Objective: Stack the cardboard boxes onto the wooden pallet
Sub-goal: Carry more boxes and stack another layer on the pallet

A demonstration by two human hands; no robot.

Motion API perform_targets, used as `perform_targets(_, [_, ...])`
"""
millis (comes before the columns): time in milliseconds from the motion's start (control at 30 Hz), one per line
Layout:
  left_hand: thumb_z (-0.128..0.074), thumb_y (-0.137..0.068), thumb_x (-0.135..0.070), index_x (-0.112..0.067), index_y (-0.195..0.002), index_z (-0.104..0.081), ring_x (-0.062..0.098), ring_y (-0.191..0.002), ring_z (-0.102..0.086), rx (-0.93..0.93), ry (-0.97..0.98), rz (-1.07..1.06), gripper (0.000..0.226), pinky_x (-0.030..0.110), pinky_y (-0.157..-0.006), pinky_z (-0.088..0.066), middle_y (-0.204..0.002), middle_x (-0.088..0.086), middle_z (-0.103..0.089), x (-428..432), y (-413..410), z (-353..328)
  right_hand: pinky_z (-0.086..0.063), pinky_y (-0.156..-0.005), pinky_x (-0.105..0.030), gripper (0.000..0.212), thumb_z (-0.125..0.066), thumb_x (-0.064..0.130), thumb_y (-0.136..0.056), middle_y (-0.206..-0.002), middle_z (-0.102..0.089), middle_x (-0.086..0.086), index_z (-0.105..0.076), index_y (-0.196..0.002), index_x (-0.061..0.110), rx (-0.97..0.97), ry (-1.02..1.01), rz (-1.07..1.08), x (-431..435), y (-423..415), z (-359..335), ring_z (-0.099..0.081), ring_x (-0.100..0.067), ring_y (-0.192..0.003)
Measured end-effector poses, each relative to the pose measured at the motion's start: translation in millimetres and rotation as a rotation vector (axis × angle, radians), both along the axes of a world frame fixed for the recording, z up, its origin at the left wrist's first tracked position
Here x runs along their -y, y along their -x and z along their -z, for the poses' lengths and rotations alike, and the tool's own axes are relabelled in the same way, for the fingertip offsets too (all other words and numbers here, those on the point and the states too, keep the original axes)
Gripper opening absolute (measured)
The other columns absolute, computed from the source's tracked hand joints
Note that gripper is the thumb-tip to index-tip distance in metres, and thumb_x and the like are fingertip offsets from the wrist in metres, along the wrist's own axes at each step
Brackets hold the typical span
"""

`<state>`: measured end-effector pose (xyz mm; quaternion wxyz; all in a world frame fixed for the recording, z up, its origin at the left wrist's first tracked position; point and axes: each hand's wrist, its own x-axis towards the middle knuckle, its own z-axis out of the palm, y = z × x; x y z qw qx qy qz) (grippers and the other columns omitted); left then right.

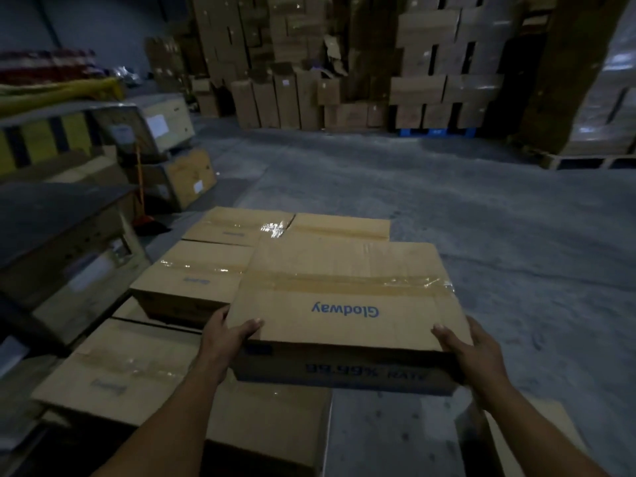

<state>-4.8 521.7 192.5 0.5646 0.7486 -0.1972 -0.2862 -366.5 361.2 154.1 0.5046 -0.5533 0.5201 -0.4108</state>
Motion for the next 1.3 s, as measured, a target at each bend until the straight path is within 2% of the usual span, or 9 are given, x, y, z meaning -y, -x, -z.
perform_targets(267, [-0.084, -0.078, -0.018, -0.013, -0.138, -0.051, 0.029, -0.103, -0.060, -0.027, -0.073, 0.038, 0.069, 0.054, -0.085, -0.056, -0.121, 0.010, -0.063, 66.3, -65.5, 35.0, -0.056, -0.089, -0.053, 0.040, -0.075, 0.035, -0.086, -0.104, -0.066, 0.005, -0.061, -0.122, 0.027, -0.043, -0.069, 0.075, 45.9, -52.9, 21.9, -0.064, -0.023, -0.099])
perform_targets(433, [-0.084, -0.079, -0.019, -0.020, -0.135, -0.050, 0.030, -0.106, -0.059, -0.090, -0.161, 0.111, 0.065, 0.053, -0.089, -0.054, -0.122, 0.008, -0.059, 112.5, -130.5, 73.5, -0.048, -0.085, -0.035, 0.047, -0.075, 0.033, -0.086, -0.110, -0.066, -0.003, -0.061, -0.129, 0.020, -0.122, -0.082, 0.164, 59.7, -106.3, 42.2, -0.061, -0.026, -0.104])
perform_targets(533, [-0.081, -0.080, -0.017, -0.019, -0.138, -0.050, 0.032, -0.110, -0.059, -0.102, -0.253, 0.199, 0.065, 0.055, -0.094, -0.053, -0.129, 0.010, -0.060, 139.8, -176.5, 100.7, -0.046, -0.092, -0.036, 0.044, -0.075, 0.028, -0.087, -0.117, -0.065, -0.003, -0.059, -0.128, 0.022, -0.129, -0.104, 0.207, 65.0, -141.1, 52.8, -0.058, -0.024, -0.109])
perform_targets(700, [-0.072, -0.087, -0.002, -0.012, -0.138, -0.051, 0.032, -0.110, -0.061, -0.148, -0.352, 0.331, 0.056, 0.045, -0.081, -0.056, -0.127, 0.012, -0.063, 170.7, -237.3, 139.4, -0.044, -0.086, -0.025, 0.032, -0.069, 0.015, -0.093, -0.105, -0.056, 0.024, -0.054, -0.115, 0.034, -0.177, -0.129, 0.208, 81.0, -184.7, 71.2, -0.057, -0.013, -0.101])
perform_targets(867, [-0.079, -0.083, -0.008, -0.016, -0.132, -0.053, 0.029, -0.106, -0.064, -0.052, -0.368, 0.407, 0.056, 0.043, -0.090, -0.054, -0.118, 0.007, -0.064, 179.9, -250.7, 162.7, -0.047, -0.105, -0.047, 0.041, -0.073, 0.027, -0.091, -0.123, -0.065, 0.005, -0.056, -0.126, 0.040, -0.264, -0.241, 0.199, 96.9, -192.0, 101.3, -0.060, -0.022, -0.115])
perform_targets(1033, [-0.088, -0.068, -0.025, -0.016, -0.123, -0.062, 0.026, -0.100, -0.068, 0.037, -0.376, 0.391, 0.062, 0.046, -0.090, -0.056, -0.109, 0.005, -0.071, 200.4, -254.0, 188.4, -0.048, -0.103, -0.047, 0.049, -0.075, 0.023, -0.088, -0.125, -0.066, -0.001, -0.056, -0.133, 0.029, -0.306, -0.306, 0.193, 131.4, -199.1, 120.3, -0.061, -0.026, -0.118])
perform_targets(1167, [-0.090, -0.063, -0.031, -0.016, -0.124, -0.063, 0.027, -0.099, -0.069, 0.080, -0.426, 0.370, 0.068, 0.052, -0.089, -0.057, -0.110, 0.007, -0.071, 216.1, -263.0, 222.5, -0.042, -0.110, -0.050, 0.071, -0.078, 0.044, -0.079, -0.138, -0.060, -0.003, -0.053, -0.142, 0.020, -0.360, -0.341, 0.166, 156.3, -200.1, 140.3, -0.055, -0.025, -0.128])
perform_targets(1233, [-0.087, -0.054, -0.049, -0.018, -0.125, -0.061, 0.026, -0.100, -0.068, 0.129, -0.455, 0.342, 0.082, 0.051, -0.088, -0.058, -0.114, 0.007, -0.068, 221.2, -270.3, 246.9, -0.038, -0.111, -0.041, 0.070, -0.078, 0.038, -0.083, -0.141, -0.056, -0.002, -0.050, -0.144, 0.019, -0.368, -0.359, 0.160, 162.7, -201.3, 149.2, -0.048, -0.020, -0.130])
perform_targets(1300, [-0.088, -0.051, -0.046, -0.018, -0.121, -0.061, 0.027, -0.100, -0.066, 0.180, -0.480, 0.314, 0.080, 0.049, -0.088, -0.057, -0.114, 0.009, -0.064, 225.8, -266.7, 252.3, -0.038, -0.113, -0.044, 0.069, -0.078, 0.033, -0.085, -0.143, -0.054, -0.002, -0.047, -0.146, 0.022, -0.380, -0.389, 0.149, 168.8, -199.6, 161.3, -0.047, -0.022, -0.133])
